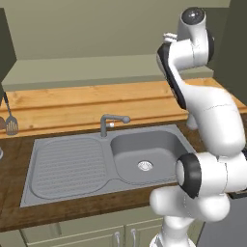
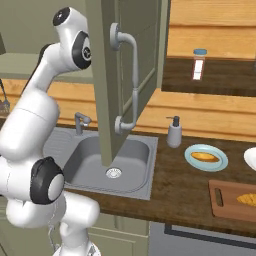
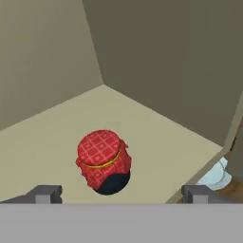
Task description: From the different types of pastries on the counter, select a croissant and place it on the cutting board. Then retrieve a jar of jam from the cabinet and place it alongside the croissant on the cutting board.
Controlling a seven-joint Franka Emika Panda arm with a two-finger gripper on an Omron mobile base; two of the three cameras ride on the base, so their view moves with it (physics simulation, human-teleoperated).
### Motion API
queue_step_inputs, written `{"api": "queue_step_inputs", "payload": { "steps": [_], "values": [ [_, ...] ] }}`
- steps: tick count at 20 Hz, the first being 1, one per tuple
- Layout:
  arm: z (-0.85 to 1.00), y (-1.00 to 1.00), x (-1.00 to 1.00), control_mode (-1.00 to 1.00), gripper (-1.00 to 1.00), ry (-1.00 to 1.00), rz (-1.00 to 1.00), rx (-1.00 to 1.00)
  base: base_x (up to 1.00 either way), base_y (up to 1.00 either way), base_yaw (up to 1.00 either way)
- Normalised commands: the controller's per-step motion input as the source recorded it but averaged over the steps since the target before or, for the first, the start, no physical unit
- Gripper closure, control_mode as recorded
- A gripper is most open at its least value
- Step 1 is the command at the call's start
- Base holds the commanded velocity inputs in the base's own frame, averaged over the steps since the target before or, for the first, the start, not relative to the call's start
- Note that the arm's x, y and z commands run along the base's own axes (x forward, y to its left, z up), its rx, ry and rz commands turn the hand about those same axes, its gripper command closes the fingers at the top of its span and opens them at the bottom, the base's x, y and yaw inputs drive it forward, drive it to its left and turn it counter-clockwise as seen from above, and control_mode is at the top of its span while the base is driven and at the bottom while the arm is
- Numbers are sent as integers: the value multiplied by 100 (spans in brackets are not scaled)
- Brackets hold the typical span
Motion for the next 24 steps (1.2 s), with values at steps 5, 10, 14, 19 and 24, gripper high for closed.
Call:
{"api": "queue_step_inputs", "payload": {
  "steps": [5,10,14,19,24],
  "values": [
    [1,-9,10,-100,-100,3,0,1,0,0,0],
    [-10,-9,0,-100,-100,-11,0,0,0,0,0],
    [-31,0,0,-100,-100,-21,0,0,0,0,0],
    [-37,0,0,-100,-100,-17,0,0,0,0,0],
    [-31,0,3,-100,-100,-3,1,0,0,0,0]
  ]
}}
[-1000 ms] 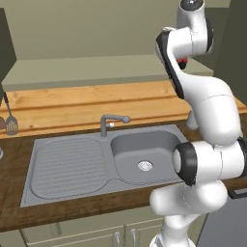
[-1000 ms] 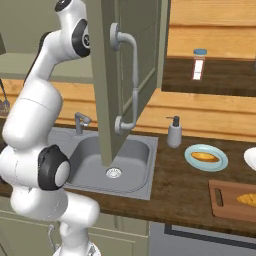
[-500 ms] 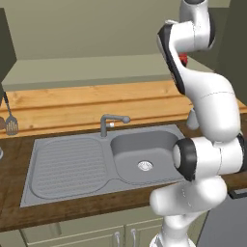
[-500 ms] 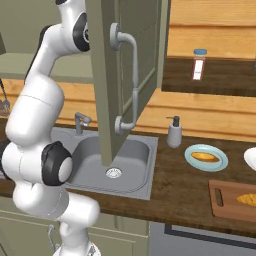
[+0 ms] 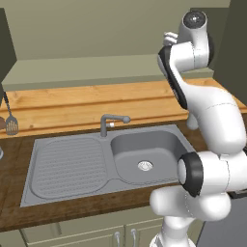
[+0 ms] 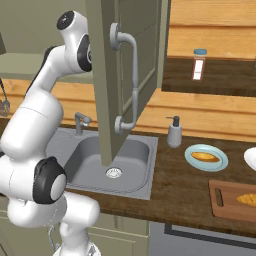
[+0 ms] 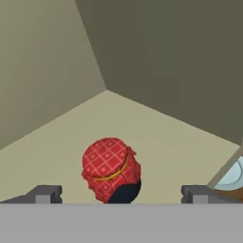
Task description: From the different types of pastries on the counter, select a croissant and place it on the cutting board. Then retrieve a jar of jam from the cabinet and place it alongside the croissant on the cutting board.
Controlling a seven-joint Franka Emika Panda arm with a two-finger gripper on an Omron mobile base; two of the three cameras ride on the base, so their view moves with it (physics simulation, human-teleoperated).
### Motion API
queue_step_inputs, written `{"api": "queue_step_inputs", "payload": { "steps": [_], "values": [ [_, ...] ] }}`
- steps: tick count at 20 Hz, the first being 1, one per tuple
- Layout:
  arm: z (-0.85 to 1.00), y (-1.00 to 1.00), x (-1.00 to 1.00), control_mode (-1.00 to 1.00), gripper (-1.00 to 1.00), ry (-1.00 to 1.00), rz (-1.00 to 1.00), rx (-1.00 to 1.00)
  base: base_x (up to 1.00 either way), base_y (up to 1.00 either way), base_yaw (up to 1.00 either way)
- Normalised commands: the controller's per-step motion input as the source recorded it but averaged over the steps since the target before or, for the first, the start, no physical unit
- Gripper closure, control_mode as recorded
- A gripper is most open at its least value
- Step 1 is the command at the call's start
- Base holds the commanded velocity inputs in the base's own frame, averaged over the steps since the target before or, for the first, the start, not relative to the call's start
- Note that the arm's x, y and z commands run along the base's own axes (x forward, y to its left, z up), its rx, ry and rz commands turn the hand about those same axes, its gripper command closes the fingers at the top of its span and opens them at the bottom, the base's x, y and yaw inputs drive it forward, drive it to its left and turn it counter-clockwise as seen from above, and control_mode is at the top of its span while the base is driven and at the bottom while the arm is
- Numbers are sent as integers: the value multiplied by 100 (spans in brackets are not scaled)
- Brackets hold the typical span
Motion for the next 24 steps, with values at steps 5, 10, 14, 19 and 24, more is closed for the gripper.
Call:
{"api": "queue_step_inputs", "payload": {
  "steps": [5,10,14,19,24],
  "values": [
    [0,-6,17,-100,-100,3,0,2,0,0,0],
    [0,-8,37,-100,-100,10,1,3,0,0,0],
    [0,0,14,-100,-100,2,0,0,0,0,0],
    [0,0,32,-100,-100,1,0,0,0,0,0],
    [-12,0,32,-100,-100,0,1,0,0,0,0]
  ]
}}
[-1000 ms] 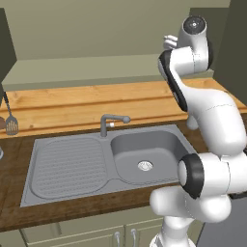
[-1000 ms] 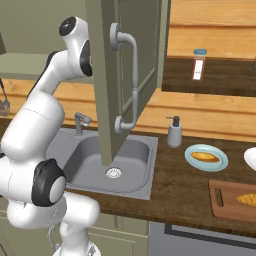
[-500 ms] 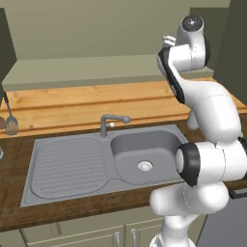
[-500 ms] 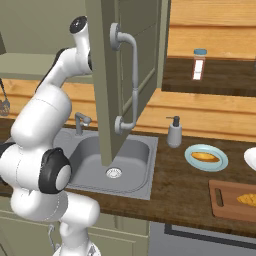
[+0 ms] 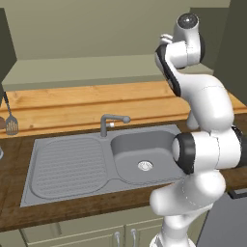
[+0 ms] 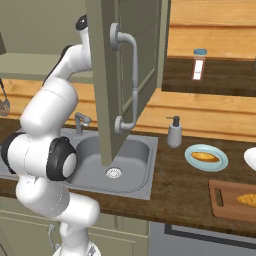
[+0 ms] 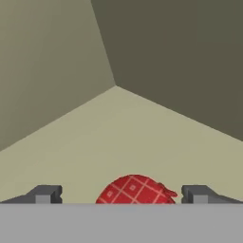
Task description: From the different types of pastries on the counter, select a croissant and place it on the cutting board. Then retrieve a jar of jam from the cabinet and place it alongside the croissant on the cutting board.
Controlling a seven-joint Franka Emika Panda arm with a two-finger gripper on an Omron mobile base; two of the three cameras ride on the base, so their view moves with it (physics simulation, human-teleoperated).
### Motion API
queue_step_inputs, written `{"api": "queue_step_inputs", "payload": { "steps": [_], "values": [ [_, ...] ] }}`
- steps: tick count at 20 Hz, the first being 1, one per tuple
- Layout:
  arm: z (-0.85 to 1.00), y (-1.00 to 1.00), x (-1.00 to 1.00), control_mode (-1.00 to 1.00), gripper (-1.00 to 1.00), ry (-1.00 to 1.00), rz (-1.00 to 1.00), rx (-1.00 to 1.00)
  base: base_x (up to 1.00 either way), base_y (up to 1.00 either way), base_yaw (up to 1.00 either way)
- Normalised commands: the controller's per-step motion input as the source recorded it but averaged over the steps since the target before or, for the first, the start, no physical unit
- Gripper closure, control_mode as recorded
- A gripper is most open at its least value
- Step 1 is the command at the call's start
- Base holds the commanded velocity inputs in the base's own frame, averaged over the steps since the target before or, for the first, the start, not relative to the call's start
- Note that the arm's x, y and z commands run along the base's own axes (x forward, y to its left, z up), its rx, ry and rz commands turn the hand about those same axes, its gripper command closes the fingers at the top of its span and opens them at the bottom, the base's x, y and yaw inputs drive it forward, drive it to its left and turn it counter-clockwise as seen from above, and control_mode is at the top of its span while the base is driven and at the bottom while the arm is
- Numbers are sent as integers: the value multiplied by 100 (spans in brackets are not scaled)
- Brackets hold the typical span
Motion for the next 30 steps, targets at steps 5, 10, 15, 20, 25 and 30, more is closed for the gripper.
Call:
{"api": "queue_step_inputs", "payload": {
  "steps": [5,10,15,20,25,30],
  "values": [
    [-44,0,15,-100,100,4,5,0,0,0,0],
    [-22,0,5,-100,100,10,2,3,0,0,0],
    [49,12,-16,-100,100,2,0,-14,0,0,0],
    [77,20,-50,-100,100,-8,0,-33,0,0,0],
    [0,0,-28,-100,100,0,0,0,0,0,0],
    [0,0,-97,-100,100,-2,0,0,0,0,0]
  ]
}}
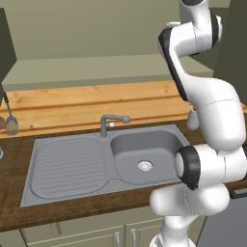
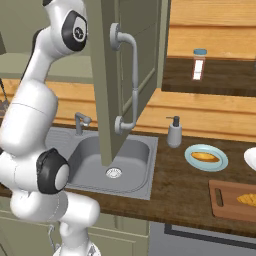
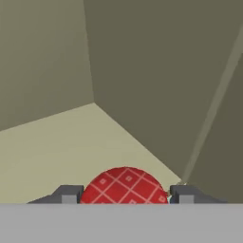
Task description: From the different types of pastries on the counter, select a croissant and place it on the cutting board. Then retrieve a jar of jam from the cabinet and place it alongside the croissant on the cutting board.
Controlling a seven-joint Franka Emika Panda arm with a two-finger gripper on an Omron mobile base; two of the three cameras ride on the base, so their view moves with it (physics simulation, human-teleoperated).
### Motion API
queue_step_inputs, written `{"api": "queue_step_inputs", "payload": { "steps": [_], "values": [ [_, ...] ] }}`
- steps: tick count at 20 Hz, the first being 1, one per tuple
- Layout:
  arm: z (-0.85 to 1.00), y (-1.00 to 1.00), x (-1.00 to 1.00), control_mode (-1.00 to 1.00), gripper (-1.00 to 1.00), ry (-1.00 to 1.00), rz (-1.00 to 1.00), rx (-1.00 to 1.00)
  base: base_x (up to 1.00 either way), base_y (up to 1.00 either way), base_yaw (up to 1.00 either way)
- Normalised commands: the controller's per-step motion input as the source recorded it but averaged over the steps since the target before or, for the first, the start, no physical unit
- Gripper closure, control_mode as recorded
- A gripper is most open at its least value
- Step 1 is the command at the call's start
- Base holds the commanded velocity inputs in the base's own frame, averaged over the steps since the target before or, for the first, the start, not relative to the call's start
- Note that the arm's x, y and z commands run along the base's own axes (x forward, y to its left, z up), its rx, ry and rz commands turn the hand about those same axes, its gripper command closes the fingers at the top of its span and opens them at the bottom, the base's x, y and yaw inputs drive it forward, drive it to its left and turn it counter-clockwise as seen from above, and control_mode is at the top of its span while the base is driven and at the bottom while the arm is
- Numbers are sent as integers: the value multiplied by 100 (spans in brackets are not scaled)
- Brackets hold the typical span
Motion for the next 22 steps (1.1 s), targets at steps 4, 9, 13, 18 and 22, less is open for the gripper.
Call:
{"api": "queue_step_inputs", "payload": {
  "steps": [4,9,13,18,22],
  "values": [
    [0,0,-72,-100,100,-5,2,0,0,0,0],
    [0,27,-91,-100,100,-5,7,-2,0,0,0],
    [0,48,-100,-100,100,-5,7,-3,0,0,0],
    [0,16,-46,-100,100,-2,1,0,0,0,0],
    [0,1,-30,-100,100,0,0,0,0,0,0]
  ]
}}
